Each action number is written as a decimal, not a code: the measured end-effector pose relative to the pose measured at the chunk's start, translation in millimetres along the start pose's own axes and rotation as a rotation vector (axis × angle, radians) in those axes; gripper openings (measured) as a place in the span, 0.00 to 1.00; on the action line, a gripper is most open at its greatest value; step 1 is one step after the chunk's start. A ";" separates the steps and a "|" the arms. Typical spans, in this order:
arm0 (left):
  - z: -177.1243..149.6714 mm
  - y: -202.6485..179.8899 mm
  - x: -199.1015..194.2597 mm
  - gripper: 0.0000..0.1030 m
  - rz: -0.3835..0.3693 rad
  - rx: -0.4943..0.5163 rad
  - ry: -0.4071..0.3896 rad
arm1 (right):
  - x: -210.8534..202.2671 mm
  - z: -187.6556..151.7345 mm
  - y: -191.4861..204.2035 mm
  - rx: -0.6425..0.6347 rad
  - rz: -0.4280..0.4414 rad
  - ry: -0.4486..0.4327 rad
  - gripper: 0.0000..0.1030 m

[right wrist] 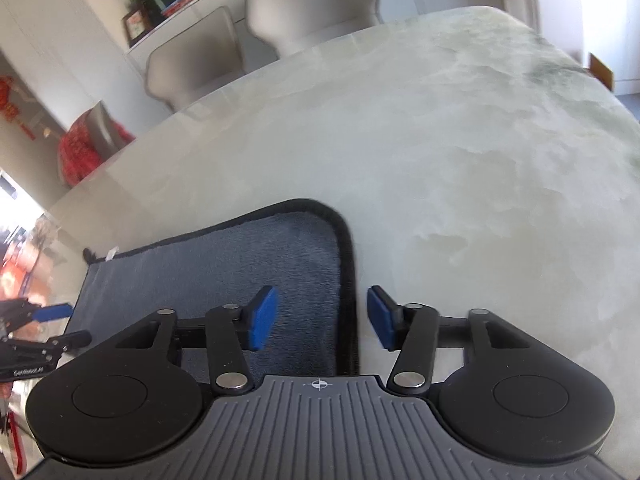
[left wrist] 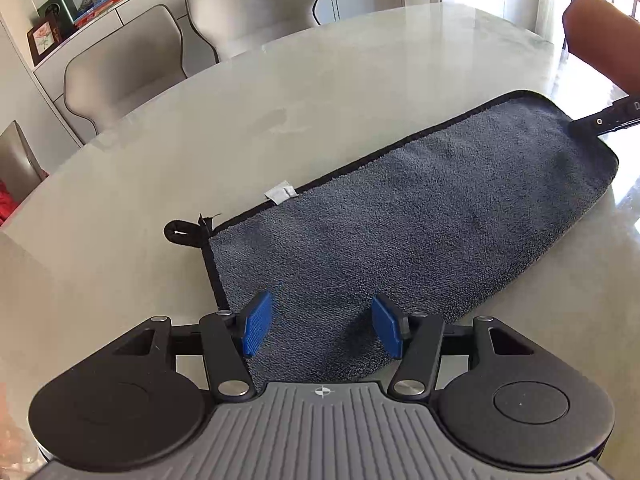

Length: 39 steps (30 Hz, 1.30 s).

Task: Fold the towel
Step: 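Fold the towel end over toward the left gripper with the right gripper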

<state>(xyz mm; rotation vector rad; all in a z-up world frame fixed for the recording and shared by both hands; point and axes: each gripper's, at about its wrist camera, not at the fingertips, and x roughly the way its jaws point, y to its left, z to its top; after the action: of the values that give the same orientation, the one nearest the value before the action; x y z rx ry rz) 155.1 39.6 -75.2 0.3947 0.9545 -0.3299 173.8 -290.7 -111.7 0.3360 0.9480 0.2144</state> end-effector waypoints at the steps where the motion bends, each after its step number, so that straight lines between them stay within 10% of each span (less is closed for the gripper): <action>1: -0.3 -0.7 0.5 0.57 0.001 0.002 0.002 | 2.8 0.3 -0.3 0.009 0.003 0.006 0.09; 14: -0.9 0.5 -1.6 0.58 0.006 0.013 0.000 | -16.3 13.7 9.4 0.200 0.264 -0.056 0.09; 39: -49.0 52.3 -42.5 0.58 0.073 -0.066 -0.043 | 59.4 48.1 201.6 -0.008 0.470 0.189 0.09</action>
<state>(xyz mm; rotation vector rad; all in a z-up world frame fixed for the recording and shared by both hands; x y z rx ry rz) 119.9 112.6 -55.5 0.3595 0.9045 -0.2391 240.5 -93.4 -55.7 0.5366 1.0440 0.6890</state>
